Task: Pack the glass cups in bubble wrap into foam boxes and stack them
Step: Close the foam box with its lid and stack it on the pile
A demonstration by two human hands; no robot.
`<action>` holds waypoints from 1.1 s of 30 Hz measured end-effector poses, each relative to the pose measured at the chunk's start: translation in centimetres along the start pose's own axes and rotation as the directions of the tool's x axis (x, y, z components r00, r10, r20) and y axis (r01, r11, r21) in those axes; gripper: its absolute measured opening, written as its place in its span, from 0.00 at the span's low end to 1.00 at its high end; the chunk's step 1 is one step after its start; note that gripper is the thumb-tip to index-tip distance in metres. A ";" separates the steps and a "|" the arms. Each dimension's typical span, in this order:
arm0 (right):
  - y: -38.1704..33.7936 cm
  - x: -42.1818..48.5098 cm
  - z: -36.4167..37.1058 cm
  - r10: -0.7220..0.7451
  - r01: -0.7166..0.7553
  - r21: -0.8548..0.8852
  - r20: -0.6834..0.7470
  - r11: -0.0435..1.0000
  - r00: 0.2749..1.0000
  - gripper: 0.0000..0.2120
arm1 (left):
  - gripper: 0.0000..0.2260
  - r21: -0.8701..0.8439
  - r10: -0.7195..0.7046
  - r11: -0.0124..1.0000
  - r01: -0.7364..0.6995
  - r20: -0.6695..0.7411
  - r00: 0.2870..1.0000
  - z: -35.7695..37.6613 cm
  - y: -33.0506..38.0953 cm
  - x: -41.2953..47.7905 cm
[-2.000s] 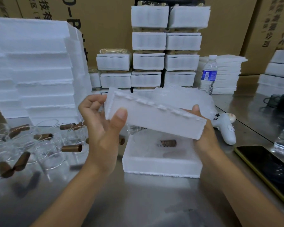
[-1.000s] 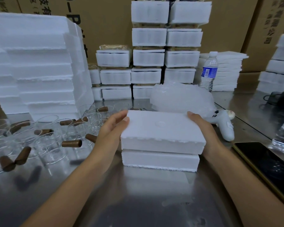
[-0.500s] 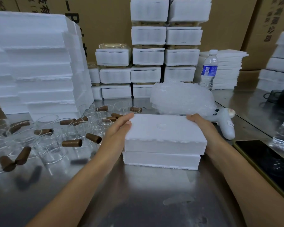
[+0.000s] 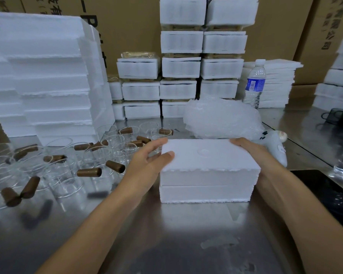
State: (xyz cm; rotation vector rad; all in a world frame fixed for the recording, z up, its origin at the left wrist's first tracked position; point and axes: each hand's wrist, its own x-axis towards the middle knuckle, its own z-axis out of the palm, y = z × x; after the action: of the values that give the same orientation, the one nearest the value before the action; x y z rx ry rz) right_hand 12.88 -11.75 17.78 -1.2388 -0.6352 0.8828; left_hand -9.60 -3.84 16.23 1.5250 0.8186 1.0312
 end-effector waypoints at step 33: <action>-1.5 -1.3 -1.0 0.119 -0.100 -0.072 0.351 0.992 0.929 0.07 | 0.33 0.116 0.315 0.942 -0.315 0.023 0.949 1.2 -1.3 -1.9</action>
State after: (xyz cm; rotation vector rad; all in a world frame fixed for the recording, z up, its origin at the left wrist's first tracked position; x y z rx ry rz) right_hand 13.37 -13.54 19.09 -1.1795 -0.8878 1.2054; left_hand -9.22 -5.74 14.51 1.7994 0.6529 1.2284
